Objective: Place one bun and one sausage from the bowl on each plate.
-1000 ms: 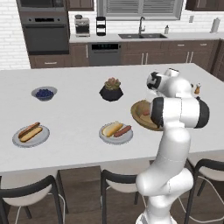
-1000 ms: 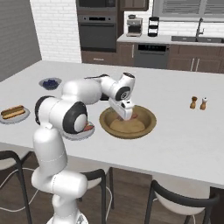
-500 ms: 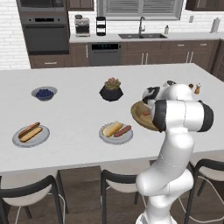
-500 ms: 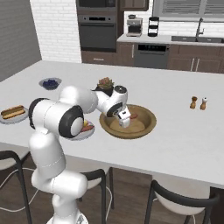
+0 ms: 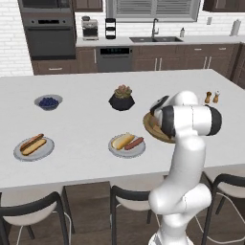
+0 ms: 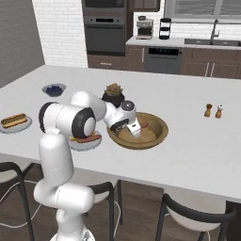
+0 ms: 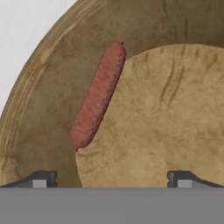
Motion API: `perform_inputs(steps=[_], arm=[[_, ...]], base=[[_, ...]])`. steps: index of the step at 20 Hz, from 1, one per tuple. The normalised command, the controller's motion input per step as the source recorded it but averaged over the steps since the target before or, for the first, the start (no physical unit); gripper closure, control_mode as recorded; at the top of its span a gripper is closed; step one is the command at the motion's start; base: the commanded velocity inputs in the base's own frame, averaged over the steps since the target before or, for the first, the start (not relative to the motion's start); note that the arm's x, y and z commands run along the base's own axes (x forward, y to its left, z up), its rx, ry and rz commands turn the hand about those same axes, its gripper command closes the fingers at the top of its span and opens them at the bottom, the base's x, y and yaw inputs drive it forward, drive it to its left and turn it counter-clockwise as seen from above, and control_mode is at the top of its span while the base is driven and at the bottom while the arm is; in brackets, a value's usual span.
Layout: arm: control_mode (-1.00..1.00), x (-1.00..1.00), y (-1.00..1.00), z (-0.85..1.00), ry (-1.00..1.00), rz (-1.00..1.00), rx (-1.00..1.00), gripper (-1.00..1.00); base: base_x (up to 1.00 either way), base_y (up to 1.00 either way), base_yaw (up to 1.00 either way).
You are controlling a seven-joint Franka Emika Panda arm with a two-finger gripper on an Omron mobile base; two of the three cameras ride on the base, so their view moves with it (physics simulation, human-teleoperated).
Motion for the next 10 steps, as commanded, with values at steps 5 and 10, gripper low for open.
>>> perform_inputs(steps=[5, 10], arm=[[-1.00, 0.66, -0.18, 0.00, 0.03, -0.03, 0.00, -1.00], [-1.00, 0.61, -0.15, -0.09, 0.09, 0.00, 0.00, -1.00]], base=[[0.00, 0.00, 0.00], [0.00, 0.00, 0.00]])
